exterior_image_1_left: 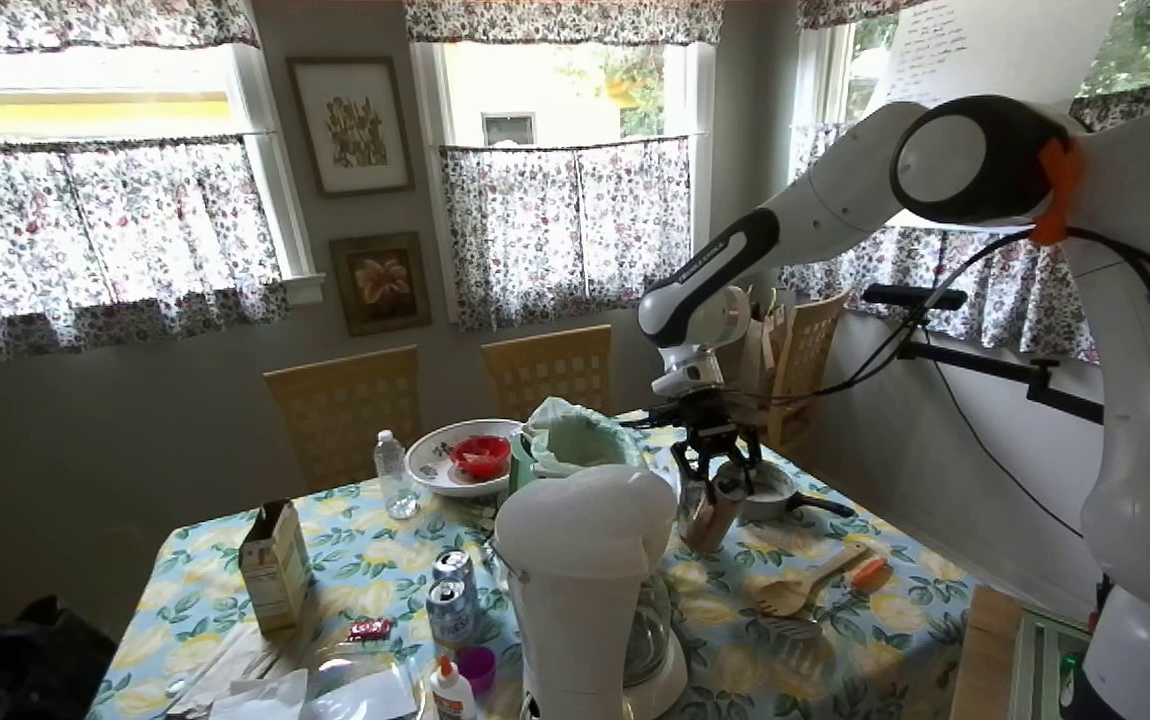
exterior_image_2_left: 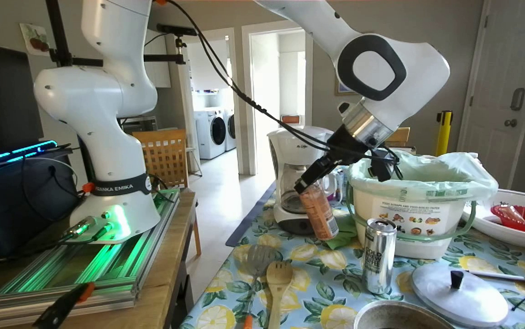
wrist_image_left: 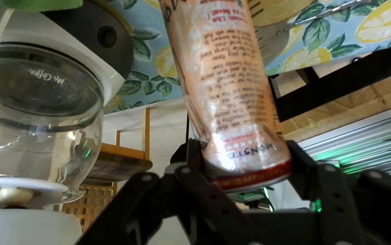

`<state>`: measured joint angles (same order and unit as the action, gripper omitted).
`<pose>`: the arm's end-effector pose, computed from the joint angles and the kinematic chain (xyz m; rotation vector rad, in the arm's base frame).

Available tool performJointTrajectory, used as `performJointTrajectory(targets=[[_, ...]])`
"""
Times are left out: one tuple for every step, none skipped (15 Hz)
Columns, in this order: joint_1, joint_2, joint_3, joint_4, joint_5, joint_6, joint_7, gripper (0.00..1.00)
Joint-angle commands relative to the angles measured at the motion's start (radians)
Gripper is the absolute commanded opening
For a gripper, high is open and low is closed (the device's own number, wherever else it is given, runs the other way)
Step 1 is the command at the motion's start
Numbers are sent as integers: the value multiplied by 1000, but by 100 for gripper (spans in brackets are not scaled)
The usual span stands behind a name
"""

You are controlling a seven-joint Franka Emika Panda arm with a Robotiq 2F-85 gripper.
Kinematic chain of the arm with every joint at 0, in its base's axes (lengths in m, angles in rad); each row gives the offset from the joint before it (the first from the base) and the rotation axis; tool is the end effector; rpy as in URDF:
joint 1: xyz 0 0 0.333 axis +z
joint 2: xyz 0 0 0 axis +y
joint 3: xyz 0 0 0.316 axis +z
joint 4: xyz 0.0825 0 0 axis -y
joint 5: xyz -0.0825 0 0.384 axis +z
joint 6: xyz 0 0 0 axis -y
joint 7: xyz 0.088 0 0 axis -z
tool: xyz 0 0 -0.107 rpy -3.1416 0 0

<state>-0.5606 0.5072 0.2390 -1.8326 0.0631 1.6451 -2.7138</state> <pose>0.5316 -0.1752 0.2312 -0.9125 -2.2694 -0.1827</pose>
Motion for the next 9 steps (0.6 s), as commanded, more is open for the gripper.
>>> performJointTrajectory(targets=[[-5,52,4,60,-45,-36,-30,37],[-8,63,7,69,-48,-45,-30,37],[-7,68,6,74,-51,-48,-30,37],[-12,75,14,79,-61,-47,-30,37],[-11,83,14,84,-68,-47,-30,37],[-13,92,19,91,-75,-51,-30,37],[-13,99,21,96,-82,-51,-30,37],[-18,105,29,98,-93,-50,-29,37],[-21,115,36,104,-104,-51,-30,37]])
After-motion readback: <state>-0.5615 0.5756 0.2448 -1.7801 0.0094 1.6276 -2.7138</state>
